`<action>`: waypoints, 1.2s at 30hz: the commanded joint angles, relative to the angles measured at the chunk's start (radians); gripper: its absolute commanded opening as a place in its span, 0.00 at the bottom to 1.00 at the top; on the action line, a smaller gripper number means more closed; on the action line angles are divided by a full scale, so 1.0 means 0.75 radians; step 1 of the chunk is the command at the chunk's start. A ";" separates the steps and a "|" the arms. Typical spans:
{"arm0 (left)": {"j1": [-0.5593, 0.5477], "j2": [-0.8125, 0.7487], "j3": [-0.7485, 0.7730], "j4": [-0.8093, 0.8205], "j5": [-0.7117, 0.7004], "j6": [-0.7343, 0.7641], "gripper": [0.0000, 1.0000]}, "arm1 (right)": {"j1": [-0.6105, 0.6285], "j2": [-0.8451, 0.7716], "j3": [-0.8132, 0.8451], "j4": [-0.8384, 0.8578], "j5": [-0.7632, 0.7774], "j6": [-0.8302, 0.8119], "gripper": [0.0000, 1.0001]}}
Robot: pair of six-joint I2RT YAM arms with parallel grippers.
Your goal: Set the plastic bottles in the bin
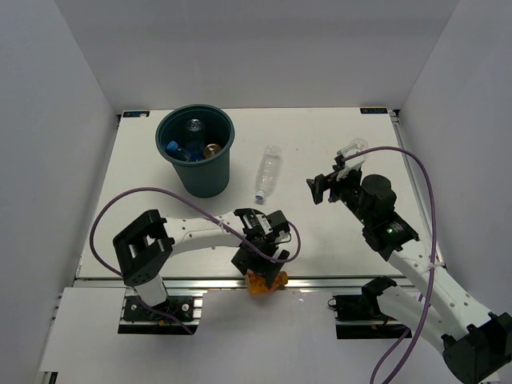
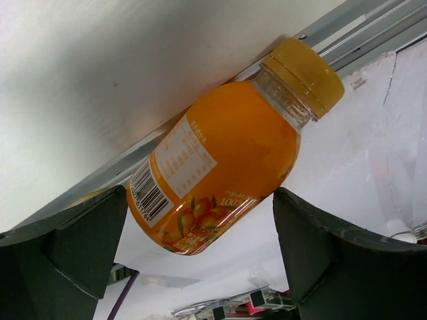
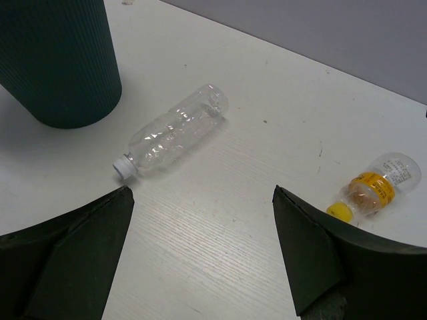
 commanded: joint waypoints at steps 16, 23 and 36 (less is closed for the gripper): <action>-0.124 0.249 0.191 -0.028 -0.084 0.148 0.91 | -0.004 -0.083 0.023 0.061 0.119 -0.033 0.89; -0.137 0.329 0.245 -0.018 -0.097 0.168 0.79 | -0.004 -0.093 0.017 0.067 0.117 -0.029 0.89; -0.006 0.223 0.620 -0.204 -0.610 0.027 0.24 | -0.004 -0.107 0.023 0.073 0.396 0.065 0.89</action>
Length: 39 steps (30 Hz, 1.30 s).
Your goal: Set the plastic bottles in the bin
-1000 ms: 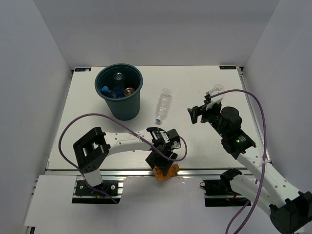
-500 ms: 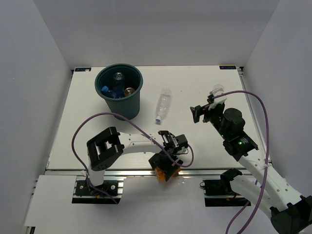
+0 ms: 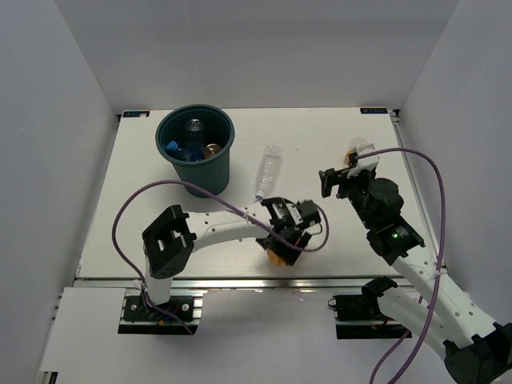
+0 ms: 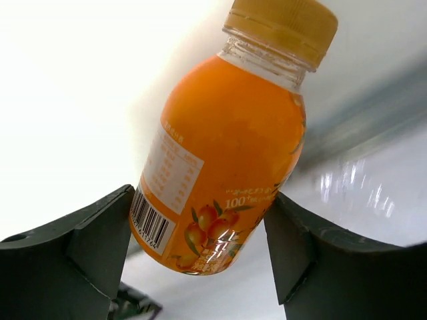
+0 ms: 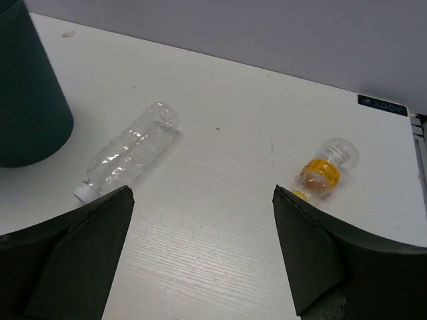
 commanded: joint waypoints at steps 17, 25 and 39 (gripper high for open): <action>0.615 -0.141 0.822 0.277 -0.705 0.037 0.10 | -0.008 -0.094 0.003 0.066 0.609 0.214 0.89; 0.956 -0.378 0.612 0.439 -0.707 0.092 0.21 | -0.008 0.084 0.007 0.148 0.406 0.194 0.89; 1.208 -0.422 0.391 0.519 -0.460 0.116 0.98 | 0.111 0.695 0.360 0.126 0.326 0.381 0.89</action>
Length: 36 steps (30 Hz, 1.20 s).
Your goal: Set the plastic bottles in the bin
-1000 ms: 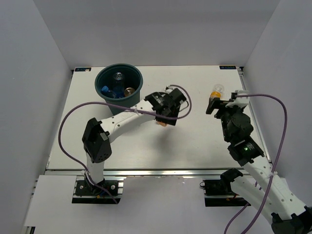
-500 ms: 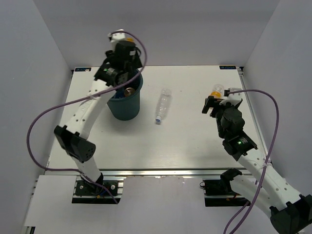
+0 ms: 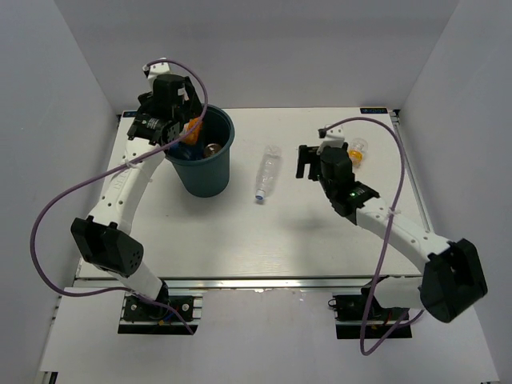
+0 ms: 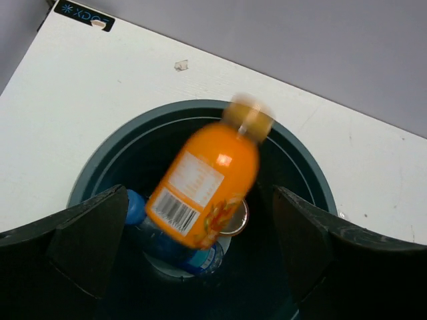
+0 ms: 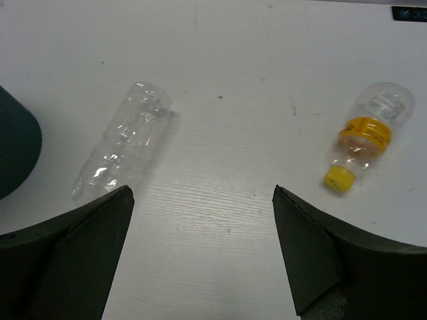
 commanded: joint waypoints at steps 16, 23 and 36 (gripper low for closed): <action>0.220 -0.243 -0.222 0.089 -0.015 -0.085 0.98 | 0.139 0.807 0.605 -0.068 -0.007 0.380 0.89; 0.520 -0.382 -0.577 0.164 0.018 -0.282 0.98 | 0.147 1.163 0.932 -0.199 0.042 0.429 0.89; 0.535 -0.538 -0.819 0.234 -0.074 -0.376 0.98 | 0.149 1.154 0.998 -0.191 0.073 0.270 0.61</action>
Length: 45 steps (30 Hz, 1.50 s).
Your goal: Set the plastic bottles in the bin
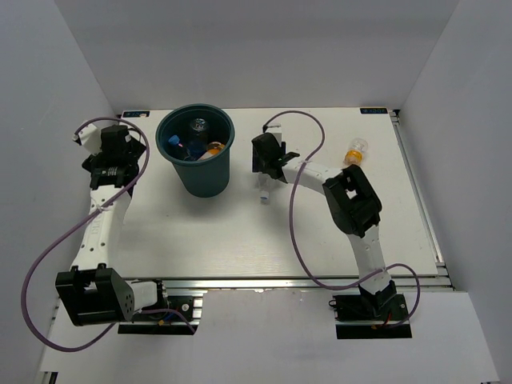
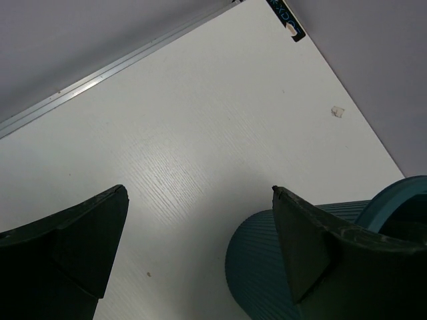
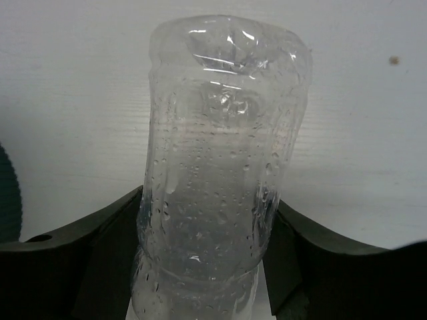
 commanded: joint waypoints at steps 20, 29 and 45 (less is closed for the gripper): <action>0.000 -0.060 -0.122 0.117 0.077 -0.022 0.98 | 0.055 -0.226 0.559 0.819 -0.826 -0.541 0.52; 0.000 -0.073 -0.138 0.141 0.097 -0.014 0.98 | 0.159 -0.001 0.649 0.946 -1.002 -0.524 0.61; 0.002 -0.069 -0.132 0.139 0.085 -0.004 0.98 | 0.166 -0.062 0.526 0.908 -1.233 -0.569 0.89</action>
